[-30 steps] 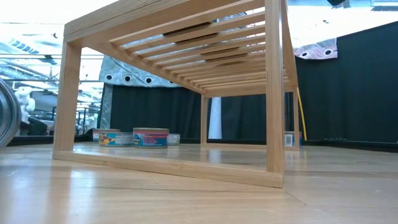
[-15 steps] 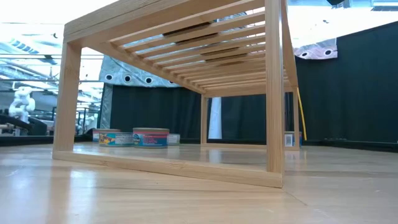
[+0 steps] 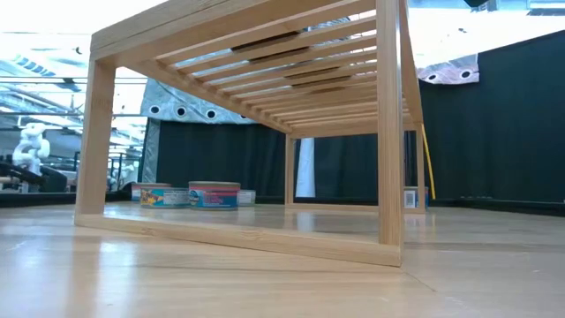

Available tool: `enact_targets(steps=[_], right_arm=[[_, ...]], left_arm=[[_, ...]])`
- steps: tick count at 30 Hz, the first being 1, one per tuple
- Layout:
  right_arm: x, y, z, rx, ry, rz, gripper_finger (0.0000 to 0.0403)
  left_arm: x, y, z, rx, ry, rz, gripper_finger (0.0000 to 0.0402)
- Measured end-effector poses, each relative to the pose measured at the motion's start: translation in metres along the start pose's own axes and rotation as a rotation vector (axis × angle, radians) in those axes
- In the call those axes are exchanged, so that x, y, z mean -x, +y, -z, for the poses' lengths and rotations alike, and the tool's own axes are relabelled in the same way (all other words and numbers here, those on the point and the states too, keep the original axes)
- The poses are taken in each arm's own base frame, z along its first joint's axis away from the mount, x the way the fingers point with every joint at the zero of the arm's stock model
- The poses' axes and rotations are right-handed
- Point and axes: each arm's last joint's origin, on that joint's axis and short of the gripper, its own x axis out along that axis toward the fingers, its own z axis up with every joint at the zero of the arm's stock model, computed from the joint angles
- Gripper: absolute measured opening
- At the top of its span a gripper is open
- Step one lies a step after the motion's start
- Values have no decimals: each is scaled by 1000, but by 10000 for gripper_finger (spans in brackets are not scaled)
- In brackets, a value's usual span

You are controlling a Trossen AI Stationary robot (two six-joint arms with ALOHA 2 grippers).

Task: Stack canned seafood by type on shelf
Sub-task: Stack the green tuna can on top of the other green tuna can on the shelf

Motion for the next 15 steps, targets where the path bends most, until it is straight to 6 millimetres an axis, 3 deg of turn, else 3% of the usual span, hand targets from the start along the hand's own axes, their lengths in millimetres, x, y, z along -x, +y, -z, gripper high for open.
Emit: enact_targets(steps=[5,11,15], right_arm=[[0,0,1,4,7,-2,336],[0,-3,4,35,45,19,336],[0,-5,6,47,68,37,336]], left_arm=[[-15,55,-21,-279,-29,-103,145],[-41,127,-32,-372,50,-218,145],[-56,172,-32,-420,113,-199,145]])
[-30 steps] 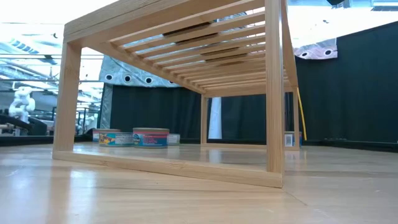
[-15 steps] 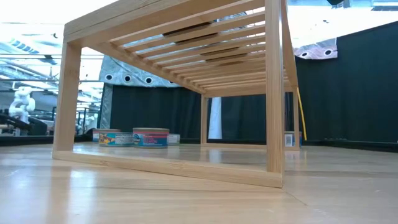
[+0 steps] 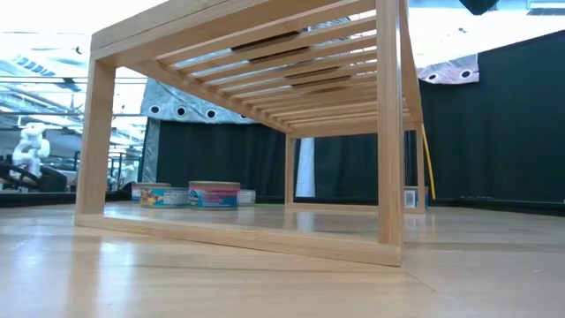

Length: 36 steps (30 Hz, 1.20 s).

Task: Stack canned seafood by type on shelf
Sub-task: Stack the green tuna can on top of the other green tuna can on the shelf

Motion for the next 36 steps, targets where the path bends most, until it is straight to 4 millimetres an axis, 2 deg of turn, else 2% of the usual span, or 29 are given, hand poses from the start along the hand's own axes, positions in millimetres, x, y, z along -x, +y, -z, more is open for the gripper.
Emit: enact_targets(steps=[3,7,11,15,21,27,31,36], right_arm=[[0,-2,-1,16,-1,12,336],[0,-9,-7,69,-56,86,336],[6,-20,-18,231,-168,291,336],[20,-23,-36,400,-316,522,336],[41,-14,-71,680,-513,645,336],[52,-15,-84,723,-607,703,336],[49,-19,-88,767,-650,648,336],[46,-30,-94,734,-658,666,336]], left_arm=[[-19,22,11,-24,-11,134,145],[-43,42,20,-68,-67,267,145],[-61,57,23,-106,-130,282,145],[-72,71,22,-27,-201,263,149],[-80,82,20,40,-335,317,159],[-81,85,20,35,-359,322,162],[-81,87,17,37,-398,311,164],[-80,86,16,-2,-439,332,164]])
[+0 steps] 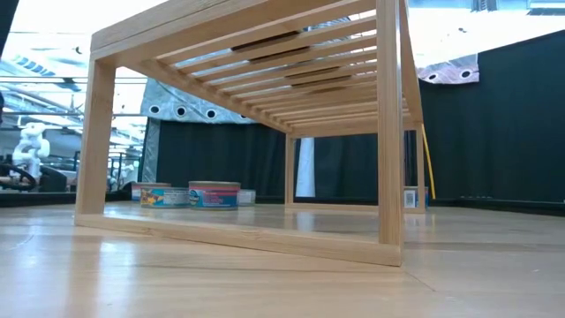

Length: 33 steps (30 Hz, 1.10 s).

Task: Stack canned seafood by type on shelf
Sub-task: Stack the green tuna can on top of the other green tuna can on the shelf

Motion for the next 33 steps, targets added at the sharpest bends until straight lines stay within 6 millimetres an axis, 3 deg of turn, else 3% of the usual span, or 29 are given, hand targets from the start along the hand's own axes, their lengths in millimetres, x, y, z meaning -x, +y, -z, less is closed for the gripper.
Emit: enact_targets(steps=[8,19,25,33], right_arm=[[-8,-4,4,-56,-64,-38,321],[-14,-2,13,-51,-9,-65,188],[-14,-1,15,-46,-12,-79,135],[-14,1,17,-61,17,-95,138]], left_arm=[[-10,-2,1,-64,6,4,165],[-12,1,3,-71,9,-12,166],[-15,0,3,-63,13,-6,166],[-16,1,7,94,70,-39,181]])
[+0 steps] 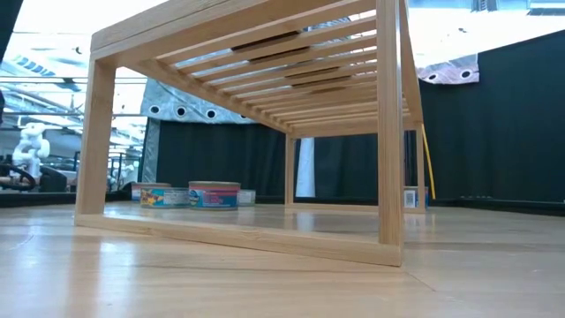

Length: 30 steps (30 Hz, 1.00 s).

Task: Stack canned seafood by type on shelf
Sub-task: Stack the green tuna can on top of the other green tuna can on the shelf

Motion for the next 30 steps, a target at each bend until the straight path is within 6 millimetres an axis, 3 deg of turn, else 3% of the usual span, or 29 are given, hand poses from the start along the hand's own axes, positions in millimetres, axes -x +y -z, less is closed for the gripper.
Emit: enact_targets(steps=[6,11,19,30], right_arm=[[0,4,6,32,73,-14,137],[2,10,16,110,186,-20,138],[7,20,35,170,337,-111,140],[2,33,47,205,394,-174,141]], left_arm=[[6,-7,3,-5,108,-22,247],[23,-15,2,15,142,-1,279],[42,-19,15,185,332,-75,283],[47,-26,27,329,456,-57,283]])
